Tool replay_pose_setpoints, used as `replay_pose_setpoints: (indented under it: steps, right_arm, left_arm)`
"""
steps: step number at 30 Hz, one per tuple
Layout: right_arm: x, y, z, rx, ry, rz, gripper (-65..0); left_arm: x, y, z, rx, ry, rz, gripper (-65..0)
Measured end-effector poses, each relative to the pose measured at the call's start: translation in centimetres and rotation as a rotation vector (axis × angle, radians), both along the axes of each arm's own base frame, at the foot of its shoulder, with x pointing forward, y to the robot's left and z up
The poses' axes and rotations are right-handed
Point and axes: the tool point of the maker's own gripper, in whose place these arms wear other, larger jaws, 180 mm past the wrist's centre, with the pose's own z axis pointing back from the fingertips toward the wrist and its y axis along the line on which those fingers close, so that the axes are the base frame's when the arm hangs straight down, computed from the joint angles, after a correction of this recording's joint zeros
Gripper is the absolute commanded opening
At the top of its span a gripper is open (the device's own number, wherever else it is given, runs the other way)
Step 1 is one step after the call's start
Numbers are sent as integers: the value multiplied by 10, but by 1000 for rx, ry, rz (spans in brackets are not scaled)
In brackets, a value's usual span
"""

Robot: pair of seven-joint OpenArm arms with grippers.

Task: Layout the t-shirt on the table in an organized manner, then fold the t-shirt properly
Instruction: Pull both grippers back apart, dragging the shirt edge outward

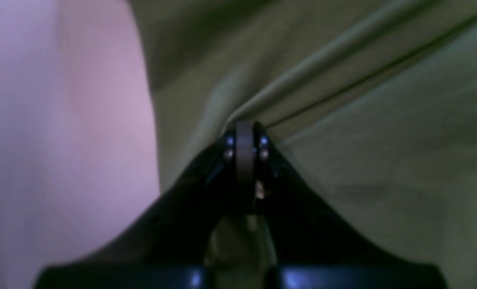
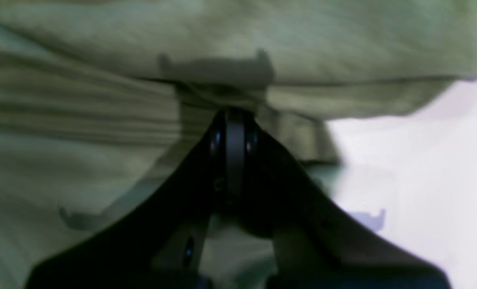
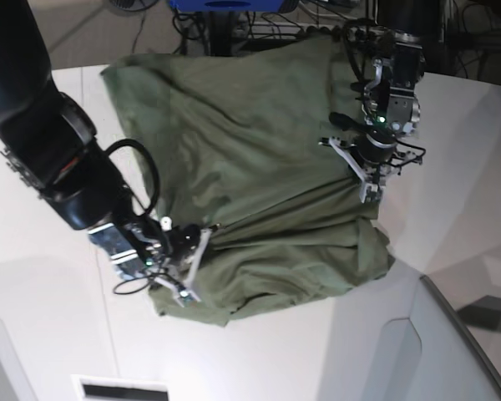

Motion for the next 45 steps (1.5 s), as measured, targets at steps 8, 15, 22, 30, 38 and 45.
replay_pose_setpoints:
  steps: [8,15,22,30,38,45]
  right_arm:
    - [-2,-110,-8,-37,-30,-219,-650]
    - [-31,-115,-15,-30,-89,-218,-650]
    - [-48,-111,-14,40,-30,-281,-650]
    - [-43,-111,-10,16,6,-280,-650]
    - [-38,-111,-6,-4,38,-271,-650]
    - [-48,-111,-8,-94,43,-192,-650]
  left_arm:
    - [52,71,7,156,43,73,-650]
    - [117,45,8,186,-56,-14,-650]
    - [134,-11,46,77,-83,-2,-650]
    - [52,-79,70,-17,-23,-158,-650]
    - [-39,-114,-3,-83,203,-247,-650]
    - [16,-82,-8,-42,120,-239,-650]
